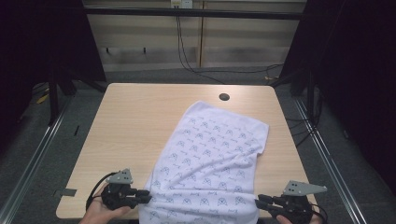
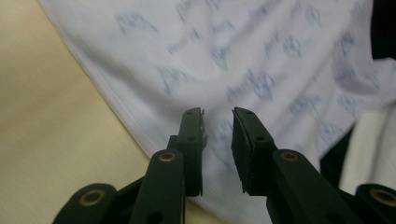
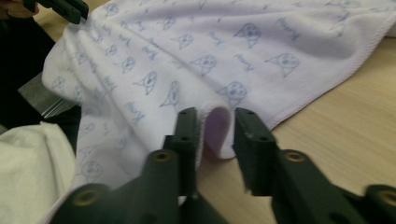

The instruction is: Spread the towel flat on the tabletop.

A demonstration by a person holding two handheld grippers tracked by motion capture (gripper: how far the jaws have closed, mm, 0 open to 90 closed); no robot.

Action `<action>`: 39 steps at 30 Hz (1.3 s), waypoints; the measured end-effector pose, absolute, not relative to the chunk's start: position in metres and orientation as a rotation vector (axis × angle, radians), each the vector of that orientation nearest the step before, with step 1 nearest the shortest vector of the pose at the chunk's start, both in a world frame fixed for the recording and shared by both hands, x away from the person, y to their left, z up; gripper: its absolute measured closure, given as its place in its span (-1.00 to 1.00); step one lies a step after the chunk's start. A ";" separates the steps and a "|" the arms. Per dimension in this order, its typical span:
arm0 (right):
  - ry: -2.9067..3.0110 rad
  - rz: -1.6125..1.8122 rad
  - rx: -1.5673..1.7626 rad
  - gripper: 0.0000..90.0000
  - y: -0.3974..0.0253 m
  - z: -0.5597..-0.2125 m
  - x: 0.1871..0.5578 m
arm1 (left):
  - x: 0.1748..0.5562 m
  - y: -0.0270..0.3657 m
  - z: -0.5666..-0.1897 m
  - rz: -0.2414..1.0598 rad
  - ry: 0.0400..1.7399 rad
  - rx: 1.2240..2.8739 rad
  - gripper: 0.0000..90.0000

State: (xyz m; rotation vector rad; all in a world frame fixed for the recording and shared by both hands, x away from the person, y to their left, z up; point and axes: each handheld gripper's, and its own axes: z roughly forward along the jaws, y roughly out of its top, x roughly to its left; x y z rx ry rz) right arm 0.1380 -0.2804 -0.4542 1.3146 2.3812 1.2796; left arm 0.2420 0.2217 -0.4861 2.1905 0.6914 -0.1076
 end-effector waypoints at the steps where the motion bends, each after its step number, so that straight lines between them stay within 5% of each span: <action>1: 2.358 1.288 1.321 0.41 -0.282 -0.453 0.140 | 0.250 0.220 -0.485 -0.100 0.692 2.166 0.65; 13: 2.366 1.219 1.314 0.38 -0.264 -0.464 0.214 | 0.343 0.160 -0.499 0.063 0.752 2.219 0.70; 20: 2.413 1.107 1.312 0.28 -0.255 -0.478 0.233 | 0.324 0.183 -0.494 0.222 0.764 2.306 0.99; 29: 2.499 1.052 1.219 0.27 -0.224 -0.486 0.256 | 0.268 0.249 -0.497 -0.003 0.873 2.181 0.97; 32: 2.541 0.989 1.155 0.25 -0.209 -0.492 0.259 | 0.264 0.249 -0.497 -0.016 0.848 2.179 0.86; 34: 2.526 0.955 1.115 0.27 -0.203 -0.493 0.259 | 0.268 0.245 -0.496 -0.010 0.839 2.170 0.59; 39: 2.488 0.941 1.129 0.81 -0.210 -0.493 0.255 | 0.303 0.227 -0.493 0.097 0.881 2.121 0.35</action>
